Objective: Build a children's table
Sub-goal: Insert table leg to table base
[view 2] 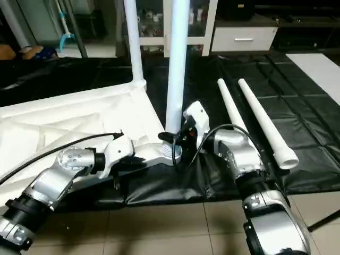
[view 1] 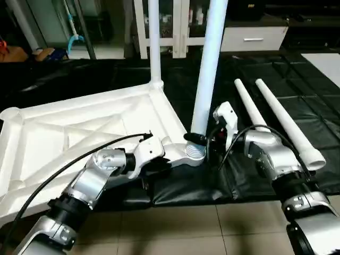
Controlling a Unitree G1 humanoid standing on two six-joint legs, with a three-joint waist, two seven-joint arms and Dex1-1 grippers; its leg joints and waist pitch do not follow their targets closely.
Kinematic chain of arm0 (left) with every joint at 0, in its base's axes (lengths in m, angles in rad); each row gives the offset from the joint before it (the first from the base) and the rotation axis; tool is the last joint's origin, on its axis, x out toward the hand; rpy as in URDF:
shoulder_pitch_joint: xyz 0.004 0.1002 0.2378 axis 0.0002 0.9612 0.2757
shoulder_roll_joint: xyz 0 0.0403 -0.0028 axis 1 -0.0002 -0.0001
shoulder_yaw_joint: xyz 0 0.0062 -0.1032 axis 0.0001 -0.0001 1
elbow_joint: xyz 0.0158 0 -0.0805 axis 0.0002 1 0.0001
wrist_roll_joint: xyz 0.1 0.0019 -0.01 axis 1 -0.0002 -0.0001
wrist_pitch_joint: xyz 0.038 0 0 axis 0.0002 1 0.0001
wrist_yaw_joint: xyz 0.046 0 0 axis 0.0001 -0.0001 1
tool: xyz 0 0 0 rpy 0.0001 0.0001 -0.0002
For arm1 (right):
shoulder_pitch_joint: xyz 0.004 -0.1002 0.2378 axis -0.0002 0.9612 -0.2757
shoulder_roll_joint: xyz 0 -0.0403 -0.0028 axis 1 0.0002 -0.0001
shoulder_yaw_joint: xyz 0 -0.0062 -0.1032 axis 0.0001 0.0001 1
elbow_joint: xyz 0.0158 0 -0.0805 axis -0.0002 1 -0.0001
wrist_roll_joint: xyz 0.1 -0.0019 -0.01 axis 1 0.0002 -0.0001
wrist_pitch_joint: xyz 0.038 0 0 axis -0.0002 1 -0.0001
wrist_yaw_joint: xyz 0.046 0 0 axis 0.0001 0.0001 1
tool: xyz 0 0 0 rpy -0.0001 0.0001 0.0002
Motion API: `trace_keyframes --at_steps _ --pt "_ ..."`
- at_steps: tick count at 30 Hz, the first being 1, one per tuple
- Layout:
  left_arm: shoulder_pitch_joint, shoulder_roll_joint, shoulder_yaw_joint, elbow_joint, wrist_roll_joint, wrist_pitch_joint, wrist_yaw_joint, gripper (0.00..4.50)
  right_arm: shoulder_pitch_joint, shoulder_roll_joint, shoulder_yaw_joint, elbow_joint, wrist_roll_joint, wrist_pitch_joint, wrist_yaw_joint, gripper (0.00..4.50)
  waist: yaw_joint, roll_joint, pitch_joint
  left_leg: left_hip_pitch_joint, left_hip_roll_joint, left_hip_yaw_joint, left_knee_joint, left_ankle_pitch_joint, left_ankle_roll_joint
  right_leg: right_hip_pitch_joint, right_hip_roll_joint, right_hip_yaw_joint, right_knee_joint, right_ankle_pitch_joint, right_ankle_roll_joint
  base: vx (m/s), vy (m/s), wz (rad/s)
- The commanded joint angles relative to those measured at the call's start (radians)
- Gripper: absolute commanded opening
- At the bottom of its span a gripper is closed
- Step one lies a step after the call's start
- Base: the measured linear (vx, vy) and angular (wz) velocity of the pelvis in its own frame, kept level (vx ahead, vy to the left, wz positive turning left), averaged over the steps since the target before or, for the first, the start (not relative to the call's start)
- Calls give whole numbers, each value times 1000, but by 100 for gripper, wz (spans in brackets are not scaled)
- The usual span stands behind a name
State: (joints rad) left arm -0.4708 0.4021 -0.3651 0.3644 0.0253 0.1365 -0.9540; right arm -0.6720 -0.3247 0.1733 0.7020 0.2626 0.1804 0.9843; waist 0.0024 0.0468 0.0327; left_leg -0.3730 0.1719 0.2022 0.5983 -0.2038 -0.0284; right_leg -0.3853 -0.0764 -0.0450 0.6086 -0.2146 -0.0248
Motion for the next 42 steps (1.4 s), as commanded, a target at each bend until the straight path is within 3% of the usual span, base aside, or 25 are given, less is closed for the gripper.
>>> trace_keyframes --at_steps 1,6,8,9,10,11,12,16,18,24,26,31,35,42 --pt "-1 16 -10 -33 -5 -31 -57 0 49 -50 29 83 -144 13 -103 187 3 -1 -48 17 64 -30 -76 -197 39 34 -68 40 -68 -78 -252 0 0 0" --pt "6 19 -11 -41 -4 -28 -57 0 83 -65 55 -18 -141 -63 -51 187 6 0 -49 16 65 -30 -75 -182 44 35 -69 39 -66 -52 -249 0 0 0" --pt "7 19 -11 -42 -5 -27 -57 0 90 -65 50 -36 -130 -59 -42 187 7 -1 -52 16 64 -30 -73 -163 52 37 -69 40 -62 -18 -252 0 0 0" --pt "8 20 -12 -43 -5 -27 -58 0 92 -57 27 -48 -97 -24 -40 187 6 0 -51 16 64 -30 -73 -159 56 37 -68 39 -61 -10 -254 0 0 0" --pt "8 20 -13 -45 -7 -26 -61 0 72 -34 -45 -42 -20 69 -69 187 7 3 -52 15 63 -30 -72 -152 61 39 -68 39 -60 1 -258 0 0 0" --pt "8 20 -13 -45 -7 -26 -62 0 69 -33 -51 -39 -15 74 -73 187 8 2 -53 16 63 -30 -71 -145 67 40 -67 39 -59 10 -264 0 0 0" --pt "7 19 -15 -47 -9 -25 -67 0 39 -25 -105 -11 31 118 -104 187 8 2 -51 15 64 -29 -72 -148 67 38 -66 37 -60 3 -264 0 0 0" --pt "7 18 -20 -52 -10 -24 -74 0 7 -45 -150 -11 93 151 -57 187 9 7 -51 17 65 -29 -74 -179 43 38 -66 36 -62 -34 -267 0 0 0" --pt "7 19 -22 -53 -10 -25 -76 0 -2 -68 -172 -55 150 220 9 187 12 5 -53 17 65 -29 -72 -161 47 41 -66 36 -59 -8 -268 0 0 0" --pt "7 19 -24 -50 -7 -29 -74 0 -8 -108 -171 -91 181 344 87 187 41 3 -68 6 60 -26 -45 17 131 41 -66 35 -33 192 -283 0 0 0" --pt "6 19 -25 -49 -6 -30 -73 0 -10 -114 -163 -87 173 349 79 187 48 4 -64 4 61 -25 -44 20 147 35 -66 32 -33 179 -282 0 0 0" --pt "7 19 -24 -52 0 -32 -71 0 -4 -120 -129 -141 132 292 59 187 52 1 -60 7 63 -25 -48 -36 107 33 -66 33 -40 72 -271 0 0 0" --pt "6 19 -23 -48 6 -38 -64 0 9 -119 -106 -177 111 267 67 187 52 2 -60 9 63 -25 -48 -35 107 32 -67 34 -39 75 -262 0 0 0" --pt "4 21 -26 -44 12 -41 -64 0 39 -104 -77 -260 107 294 89 187 56 2 -61 6 62 -26 -45 -29 111 34 -66 35 -36 88 -259 0 0 0"
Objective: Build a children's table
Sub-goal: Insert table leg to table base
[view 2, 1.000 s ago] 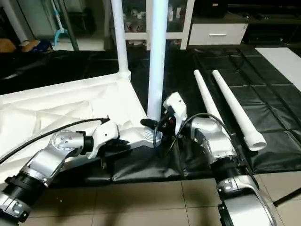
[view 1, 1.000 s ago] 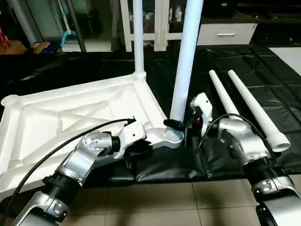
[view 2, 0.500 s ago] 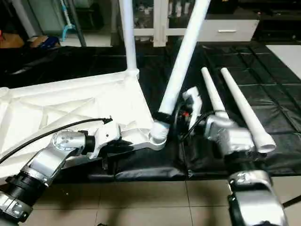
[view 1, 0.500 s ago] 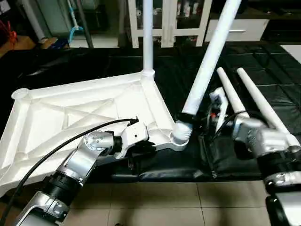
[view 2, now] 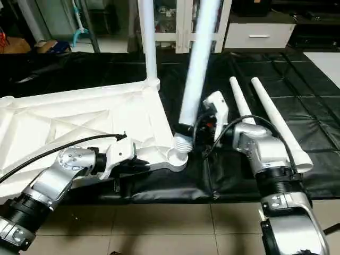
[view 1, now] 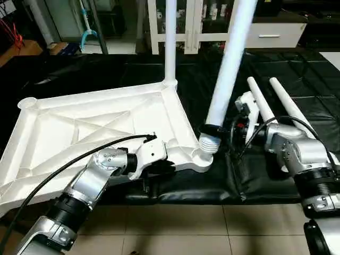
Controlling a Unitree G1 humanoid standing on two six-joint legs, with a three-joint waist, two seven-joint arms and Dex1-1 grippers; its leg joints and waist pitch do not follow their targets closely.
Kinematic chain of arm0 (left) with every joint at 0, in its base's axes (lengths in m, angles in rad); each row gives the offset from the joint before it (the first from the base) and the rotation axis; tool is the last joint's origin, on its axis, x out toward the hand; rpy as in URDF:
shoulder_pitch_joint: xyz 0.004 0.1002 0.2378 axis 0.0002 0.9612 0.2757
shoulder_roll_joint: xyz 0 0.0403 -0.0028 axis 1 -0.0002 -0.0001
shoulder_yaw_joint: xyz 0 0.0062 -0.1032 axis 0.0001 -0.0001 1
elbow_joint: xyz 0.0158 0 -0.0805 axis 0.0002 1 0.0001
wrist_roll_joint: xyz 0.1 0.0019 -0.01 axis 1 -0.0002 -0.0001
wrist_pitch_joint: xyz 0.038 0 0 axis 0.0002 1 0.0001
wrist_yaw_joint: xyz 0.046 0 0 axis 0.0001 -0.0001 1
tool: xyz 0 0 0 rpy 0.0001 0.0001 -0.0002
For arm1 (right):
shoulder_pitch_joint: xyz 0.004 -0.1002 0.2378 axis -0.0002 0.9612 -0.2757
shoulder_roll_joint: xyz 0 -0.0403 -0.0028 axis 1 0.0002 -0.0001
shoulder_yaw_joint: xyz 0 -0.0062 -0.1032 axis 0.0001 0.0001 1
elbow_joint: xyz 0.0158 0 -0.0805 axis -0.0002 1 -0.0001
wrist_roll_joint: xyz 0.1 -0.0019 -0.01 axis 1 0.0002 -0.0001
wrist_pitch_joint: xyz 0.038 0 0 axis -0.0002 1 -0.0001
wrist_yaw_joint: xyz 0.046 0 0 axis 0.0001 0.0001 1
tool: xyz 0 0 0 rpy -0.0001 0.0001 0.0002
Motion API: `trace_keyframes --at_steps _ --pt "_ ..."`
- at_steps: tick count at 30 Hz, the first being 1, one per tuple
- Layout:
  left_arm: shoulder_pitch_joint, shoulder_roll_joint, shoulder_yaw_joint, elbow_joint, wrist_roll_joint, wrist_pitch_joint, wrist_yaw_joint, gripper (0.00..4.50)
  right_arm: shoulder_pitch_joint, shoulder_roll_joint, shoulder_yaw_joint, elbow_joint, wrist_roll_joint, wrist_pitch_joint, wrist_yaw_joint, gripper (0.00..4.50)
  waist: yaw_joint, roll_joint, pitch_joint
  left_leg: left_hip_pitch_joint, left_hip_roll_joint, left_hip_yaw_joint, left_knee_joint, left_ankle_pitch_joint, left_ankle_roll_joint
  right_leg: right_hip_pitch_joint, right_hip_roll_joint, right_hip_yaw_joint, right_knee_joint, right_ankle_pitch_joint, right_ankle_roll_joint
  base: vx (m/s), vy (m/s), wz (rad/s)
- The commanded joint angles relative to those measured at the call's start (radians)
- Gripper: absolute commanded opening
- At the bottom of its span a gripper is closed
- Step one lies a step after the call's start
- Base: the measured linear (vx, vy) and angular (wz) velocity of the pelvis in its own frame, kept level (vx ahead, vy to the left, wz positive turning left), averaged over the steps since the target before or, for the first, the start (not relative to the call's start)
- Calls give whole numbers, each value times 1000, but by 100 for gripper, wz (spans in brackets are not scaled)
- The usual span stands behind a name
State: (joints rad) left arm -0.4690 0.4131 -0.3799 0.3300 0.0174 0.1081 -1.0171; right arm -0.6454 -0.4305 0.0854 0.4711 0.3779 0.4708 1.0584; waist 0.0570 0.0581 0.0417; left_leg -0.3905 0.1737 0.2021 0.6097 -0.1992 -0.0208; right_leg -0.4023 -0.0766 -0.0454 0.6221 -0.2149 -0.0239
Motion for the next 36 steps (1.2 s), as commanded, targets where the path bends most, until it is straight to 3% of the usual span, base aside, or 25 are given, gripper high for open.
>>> trace_keyframes --at_steps 1,7,11,19,23,30,36 --pt "2 9 -11 -9 20 -13 0 0 17 0 18 -37 -13 3 18 187 1 -9 -71 24 60 -27 -57 -33 103 51 -66 35 -50 88 -260 0 0 0" --pt "1 7 -8 -7 23 -16 4 0 61 -39 104 -77 -89 -51 71 187 0 -12 -68 24 60 -27 -58 -64 89 51 -67 37 -54 40 -249 0 0 0" --pt "2 8 -7 -9 23 -14 4 0 60 -26 101 -63 -98 -63 46 187 -1 -12 -68 24 59 -28 -58 -66 86 50 -67 38 -54 36 -251 0 0 0" --pt "-2 7 -6 -6 26 -14 2 0 45 16 130 26 -183 -172 -34 187 -5 -11 -67 24 58 -28 -58 -72 83 49 -66 38 -54 35 -253 0 0 0" --pt "-1 9 -6 -7 26 -14 2 0 48 21 134 26 -182 -166 -24 187 -11 -13 -62 26 59 -30 -64 -128 59 50 -68 39 -62 -42 -243 0 0 0" --pt "1 10 -2 -7 29 -12 5 0 116 3 216 -13 -228 -206 35 187 -13 -12 -67 24 58 -29 -59 -89 80 51 -68 39 -54 31 -248 0 0 0" --pt "-1 10 -3 -3 30 -13 9 0 158 1 201 -22 -226 -232 25 187 -15 -11 -62 28 60 -31 -66 -148 57 51 -67 40 -64 -39 -240 0 0 0"
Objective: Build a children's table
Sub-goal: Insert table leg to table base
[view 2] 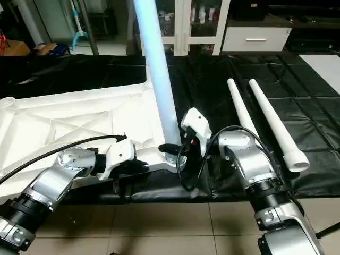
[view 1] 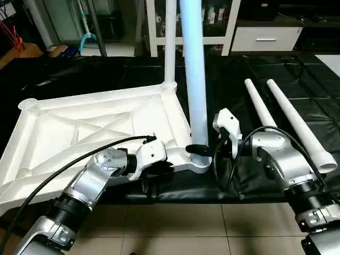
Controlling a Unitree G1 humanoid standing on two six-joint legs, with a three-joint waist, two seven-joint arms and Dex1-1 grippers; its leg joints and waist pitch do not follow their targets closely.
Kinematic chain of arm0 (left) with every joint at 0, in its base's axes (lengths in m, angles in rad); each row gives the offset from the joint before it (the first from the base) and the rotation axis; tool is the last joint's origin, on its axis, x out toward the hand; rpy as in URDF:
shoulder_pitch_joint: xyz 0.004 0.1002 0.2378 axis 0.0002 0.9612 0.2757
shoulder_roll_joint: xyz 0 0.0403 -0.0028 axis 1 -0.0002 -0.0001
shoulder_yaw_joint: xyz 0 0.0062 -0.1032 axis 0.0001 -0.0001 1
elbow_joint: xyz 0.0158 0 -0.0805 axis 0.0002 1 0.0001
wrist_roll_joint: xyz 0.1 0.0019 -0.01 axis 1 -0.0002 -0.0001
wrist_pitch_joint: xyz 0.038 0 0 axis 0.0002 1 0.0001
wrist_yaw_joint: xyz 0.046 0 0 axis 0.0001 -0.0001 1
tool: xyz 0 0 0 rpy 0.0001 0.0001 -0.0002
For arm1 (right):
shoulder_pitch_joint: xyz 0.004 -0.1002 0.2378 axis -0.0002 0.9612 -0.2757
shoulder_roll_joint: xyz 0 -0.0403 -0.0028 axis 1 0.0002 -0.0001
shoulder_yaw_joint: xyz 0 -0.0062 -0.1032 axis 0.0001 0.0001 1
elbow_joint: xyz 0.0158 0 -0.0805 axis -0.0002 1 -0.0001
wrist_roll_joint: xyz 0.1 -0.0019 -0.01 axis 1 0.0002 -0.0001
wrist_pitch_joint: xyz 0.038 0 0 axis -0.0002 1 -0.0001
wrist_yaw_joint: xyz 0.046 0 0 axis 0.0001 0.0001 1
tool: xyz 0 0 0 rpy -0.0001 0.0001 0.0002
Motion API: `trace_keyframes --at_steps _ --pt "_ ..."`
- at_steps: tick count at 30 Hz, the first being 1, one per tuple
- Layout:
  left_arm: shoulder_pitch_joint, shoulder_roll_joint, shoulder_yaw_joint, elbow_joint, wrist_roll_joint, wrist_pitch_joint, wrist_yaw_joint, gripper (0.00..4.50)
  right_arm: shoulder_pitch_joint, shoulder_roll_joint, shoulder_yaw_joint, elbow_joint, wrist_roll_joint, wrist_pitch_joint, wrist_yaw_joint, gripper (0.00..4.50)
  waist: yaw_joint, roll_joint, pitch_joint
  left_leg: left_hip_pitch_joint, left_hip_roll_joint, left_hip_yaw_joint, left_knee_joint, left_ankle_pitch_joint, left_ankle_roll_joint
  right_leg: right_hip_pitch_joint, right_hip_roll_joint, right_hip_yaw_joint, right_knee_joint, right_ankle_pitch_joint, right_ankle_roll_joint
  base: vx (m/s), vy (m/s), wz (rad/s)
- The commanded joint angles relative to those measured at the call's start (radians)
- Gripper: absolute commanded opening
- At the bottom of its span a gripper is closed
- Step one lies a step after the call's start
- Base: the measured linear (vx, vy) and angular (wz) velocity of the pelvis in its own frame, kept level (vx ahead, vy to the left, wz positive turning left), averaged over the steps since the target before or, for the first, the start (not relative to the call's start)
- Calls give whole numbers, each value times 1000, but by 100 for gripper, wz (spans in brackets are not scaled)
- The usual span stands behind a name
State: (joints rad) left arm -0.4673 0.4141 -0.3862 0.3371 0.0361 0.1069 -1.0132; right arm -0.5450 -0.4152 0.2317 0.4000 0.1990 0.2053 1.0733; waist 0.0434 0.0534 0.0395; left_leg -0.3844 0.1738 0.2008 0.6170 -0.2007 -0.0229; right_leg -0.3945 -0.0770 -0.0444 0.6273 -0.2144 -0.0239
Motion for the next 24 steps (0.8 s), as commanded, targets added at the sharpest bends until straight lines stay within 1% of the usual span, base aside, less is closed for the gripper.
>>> trace_keyframes --at_steps 1,2,3,4,5,7,8,10,11,12,13,15,16,19,20,23,24 --pt "-4 9 4 -9 11 -12 5 0 66 -13 48 46 -46 25 3 187 -2 -5 -60 23 60 -30 -74 -151 55 43 -67 39 -70 -45 -240 0 0 0" --pt "-4 9 4 -9 12 -12 5 0 70 -12 45 44 -47 19 -1 187 -2 -5 -60 23 60 -30 -74 -151 55 43 -67 39 -70 -45 -240 0 0 0" --pt "-5 10 4 -7 13 -12 4 0 81 -6 31 55 -43 3 -15 187 -2 -3 -58 25 61 -30 -76 -171 44 41 -67 40 -73 -67 -238 0 0 0" --pt "-6 10 5 -6 14 -13 4 0 84 -3 26 63 -41 -7 -22 187 -4 -3 -58 25 60 -31 -78 -182 37 42 -66 39 -74 -77 -235 0 0 0" --pt "-6 10 5 -6 14 -13 4 0 85 -2 24 66 -41 -11 -24 187 -4 -4 -57 25 60 -31 -79 -185 35 41 -67 40 -75 -81 -234 0 0 0" --pt "-8 9 4 -3 16 -13 4 0 90 15 0 90 -32 -22 -49 187 -7 -3 -56 26 60 -32 -81 -204 25 42 -68 40 -77 -98 -233 0 0 0" --pt "-9 9 4 -2 17 -14 5 0 89 29 -21 102 -16 -12 -66 187 -9 -3 -55 26 59 -32 -82 -212 24 42 -68 41 -78 -105 -234 0 0 0" --pt "-11 8 4 -1 17 -12 6 0 77 61 -81 133 32 31 -107 187 -16 -2 -49 28 59 -35 -89 -270 9 41 -68 40 -85 -181 -227 0 0 0" --pt "-12 9 4 -1 16 -12 7 0 74 68 -98 145 45 44 -116 187 -17 -3 -47 31 59 -35 -90 -285 3 40 -67 41 -88 -203 -223 0 0 0" --pt "-12 9 4 -1 16 -12 7 0 73 69 -103 149 48 48 -117 187 -19 -2 -46 34 59 -36 -92 -315 -7 38 -68 42 -92 -246 -216 0 0 0" --pt "-11 10 4 -1 16 -12 7 0 76 69 -119 159 67 71 -112 187 -20 -2 -46 34 59 -38 -93 -325 -16 39 -69 42 -93 -267 -207 0 0 0" --pt "-12 11 5 -1 16 -11 7 0 80 69 -133 164 88 97 -104 186 -19 -3 -48 36 60 -37 -93 -316 -17 36 -68 44 -94 -254 -206 0 0 0" --pt "-12 11 5 -1 16 -11 7 0 83 66 -135 168 92 101 -100 186 -19 -2 -49 34 59 -37 -93 -304 -16 37 -69 44 -92 -237 -208 0 0 0" --pt "-13 10 6 2 16 -13 8 0 105 57 -131 175 87 110 -73 186 -16 -1 -51 32 59 -34 -91 -275 -8 38 -68 44 -88 -184 -217 0 0 0" --pt "-14 10 7 3 16 -13 8 0 114 56 -130 176 84 111 -72 186 -15 -4 -51 31 59 -34 -91 -263 -4 39 -69 43 -87 -167 -220 0 0 0" --pt "-15 8 7 4 17 -13 12 0 137 55 -126 176 75 100 -80 186 -14 -2 -50 32 60 -34 -92 -262 -1 38 -69 42 -88 -167 -221 0 0 0" --pt "-16 8 7 4 16 -12 14 0 158 51 -110 171 51 73 -93 186 -12 -3 -49 32 61 -34 -93 -271 -3 38 -70 43 -90 -186 -217 0 0 0"
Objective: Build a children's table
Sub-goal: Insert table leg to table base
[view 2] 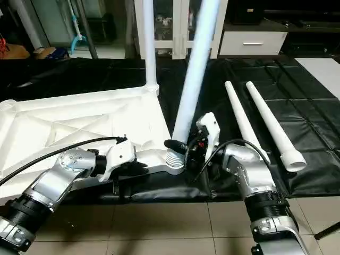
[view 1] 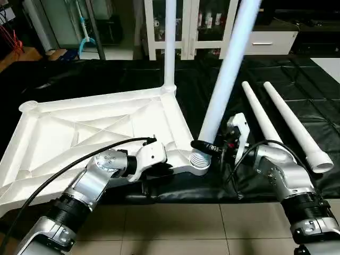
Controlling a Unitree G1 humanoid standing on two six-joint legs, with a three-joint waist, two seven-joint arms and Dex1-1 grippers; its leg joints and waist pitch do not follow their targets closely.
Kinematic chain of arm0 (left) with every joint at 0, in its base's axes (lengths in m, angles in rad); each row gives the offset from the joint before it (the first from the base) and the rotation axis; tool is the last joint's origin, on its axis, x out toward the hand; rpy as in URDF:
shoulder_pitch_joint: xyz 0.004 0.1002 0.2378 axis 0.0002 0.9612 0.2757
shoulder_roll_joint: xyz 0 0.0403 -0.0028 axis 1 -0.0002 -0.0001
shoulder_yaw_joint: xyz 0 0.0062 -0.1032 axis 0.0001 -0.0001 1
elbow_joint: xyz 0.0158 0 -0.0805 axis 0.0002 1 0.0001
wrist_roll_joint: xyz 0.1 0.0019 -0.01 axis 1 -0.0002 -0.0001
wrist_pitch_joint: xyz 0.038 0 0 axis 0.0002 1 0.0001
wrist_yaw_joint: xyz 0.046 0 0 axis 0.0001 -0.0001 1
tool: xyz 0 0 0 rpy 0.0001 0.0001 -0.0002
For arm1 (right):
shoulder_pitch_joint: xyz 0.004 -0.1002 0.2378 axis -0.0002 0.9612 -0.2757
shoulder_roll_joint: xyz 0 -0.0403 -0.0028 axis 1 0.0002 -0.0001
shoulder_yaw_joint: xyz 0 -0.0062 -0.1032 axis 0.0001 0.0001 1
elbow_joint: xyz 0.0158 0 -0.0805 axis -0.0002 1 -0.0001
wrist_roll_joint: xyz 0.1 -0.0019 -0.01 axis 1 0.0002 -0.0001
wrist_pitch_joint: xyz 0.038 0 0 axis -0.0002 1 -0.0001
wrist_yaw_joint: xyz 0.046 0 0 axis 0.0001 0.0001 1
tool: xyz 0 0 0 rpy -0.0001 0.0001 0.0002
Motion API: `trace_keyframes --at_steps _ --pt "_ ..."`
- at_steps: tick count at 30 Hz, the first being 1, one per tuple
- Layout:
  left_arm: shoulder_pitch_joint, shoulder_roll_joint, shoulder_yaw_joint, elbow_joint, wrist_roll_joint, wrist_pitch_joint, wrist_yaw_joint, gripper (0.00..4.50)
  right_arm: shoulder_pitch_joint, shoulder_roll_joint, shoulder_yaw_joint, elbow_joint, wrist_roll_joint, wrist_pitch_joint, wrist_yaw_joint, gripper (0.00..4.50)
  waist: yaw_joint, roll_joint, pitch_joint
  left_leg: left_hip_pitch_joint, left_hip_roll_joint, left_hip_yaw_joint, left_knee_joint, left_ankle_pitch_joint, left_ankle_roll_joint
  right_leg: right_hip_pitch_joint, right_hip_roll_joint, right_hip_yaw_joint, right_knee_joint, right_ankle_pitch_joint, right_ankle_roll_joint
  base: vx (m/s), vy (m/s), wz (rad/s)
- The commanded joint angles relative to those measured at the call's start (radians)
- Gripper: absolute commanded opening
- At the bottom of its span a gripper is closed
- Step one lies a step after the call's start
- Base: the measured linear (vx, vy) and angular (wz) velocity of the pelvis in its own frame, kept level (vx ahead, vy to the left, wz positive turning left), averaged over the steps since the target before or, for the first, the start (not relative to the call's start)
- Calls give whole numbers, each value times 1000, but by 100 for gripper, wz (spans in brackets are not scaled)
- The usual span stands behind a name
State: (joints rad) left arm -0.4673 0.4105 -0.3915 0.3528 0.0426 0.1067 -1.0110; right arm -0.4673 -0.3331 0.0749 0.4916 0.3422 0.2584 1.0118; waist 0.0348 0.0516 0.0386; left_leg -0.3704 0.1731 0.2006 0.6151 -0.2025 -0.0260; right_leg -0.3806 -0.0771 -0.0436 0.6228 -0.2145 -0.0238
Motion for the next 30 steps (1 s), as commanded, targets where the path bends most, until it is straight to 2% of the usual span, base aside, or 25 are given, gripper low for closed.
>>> trace_keyframes --at_steps 1,4,5,7,11,13,17,22,24,26,29,30 --pt "-16 12 14 -11 10 -11 14 0 91 -34 61 75 -110 1 -39 186 -4 -1 -47 19 61 -34 -93 -284 -4 22 -71 43 -88 -208 -211 0 0 0" --pt "-17 12 14 -8 13 -12 18 0 119 -43 106 63 -177 -78 -69 186 -7 -2 -45 21 62 -36 -97 -317 -19 19 -71 43 -94 -253 -190 0 0 0" --pt "-17 12 14 -8 13 -12 18 0 119 -43 106 63 -177 -78 -69 186 -8 -1 -43 22 61 -37 -99 -325 -20 19 -70 42 -95 -264 -188 0 0 0" --pt "-16 13 16 -9 15 -10 20 0 127 -39 119 70 -209 -135 -98 186 -11 -3 -45 25 60 -37 -103 -336 -20 20 -71 41 -101 -286 -180 0 0 0" --pt "-13 13 17 -10 17 -9 23 0 143 -42 149 84 -246 -179 -107 186 -11 -4 -45 23 60 -36 -103 -327 -14 19 -70 43 -103 -277 -178 0 0 0" --pt "-11 13 17 -10 18 -7 23 0 148 -46 173 94 -267 -187 -105 186 -10 -2 -45 25 61 -36 -104 -326 -12 17 -70 43 -104 -274 -178 0 0 0" --pt "-9 15 16 -12 21 -6 25 0 139 -58 210 107 -300 -202 -106 186 -14 -4 -42 25 61 -38 -108 -364 -15 17 -69 42 -107 -318 -168 0 0 0" --pt "-2 16 15 -20 37 -4 51 0 117 -42 228 174 -320 -253 -130 186 -22 -4 -36 31 60 -43 -111 -447 -35 7 -72 42 -117 -426 -147 0 0 0" --pt "13 12 13 -40 43 4 69 0 103 -26 226 251 -332 -306 -167 187 -36 -5 -26 42 56 -50 -110 -533 -44 -6 -74 40 -133 -574 -107 0 0 0" --pt "22 10 13 -50 47 7 79 0 96 -18 219 289 -334 -332 -194 187 -44 -2 -25 50 57 -58 -111 -585 -52 -12 -74 36 -139 -636 -85 0 0 0" --pt "28 9 12 -57 54 12 88 0 91 -13 212 309 -335 -352 -224 187 -54 1 -21 51 55 -66 -117 -644 -62 -12 -70 26 -145 -667 -59 0 0 0" --pt "32 8 11 -60 59 15 95 0 80 -7 206 333 -334 -369 -256 187 -58 17 -21 54 56 -72 -121 -676 -71 -12 -71 21 -146 -659 -55 0 0 0"
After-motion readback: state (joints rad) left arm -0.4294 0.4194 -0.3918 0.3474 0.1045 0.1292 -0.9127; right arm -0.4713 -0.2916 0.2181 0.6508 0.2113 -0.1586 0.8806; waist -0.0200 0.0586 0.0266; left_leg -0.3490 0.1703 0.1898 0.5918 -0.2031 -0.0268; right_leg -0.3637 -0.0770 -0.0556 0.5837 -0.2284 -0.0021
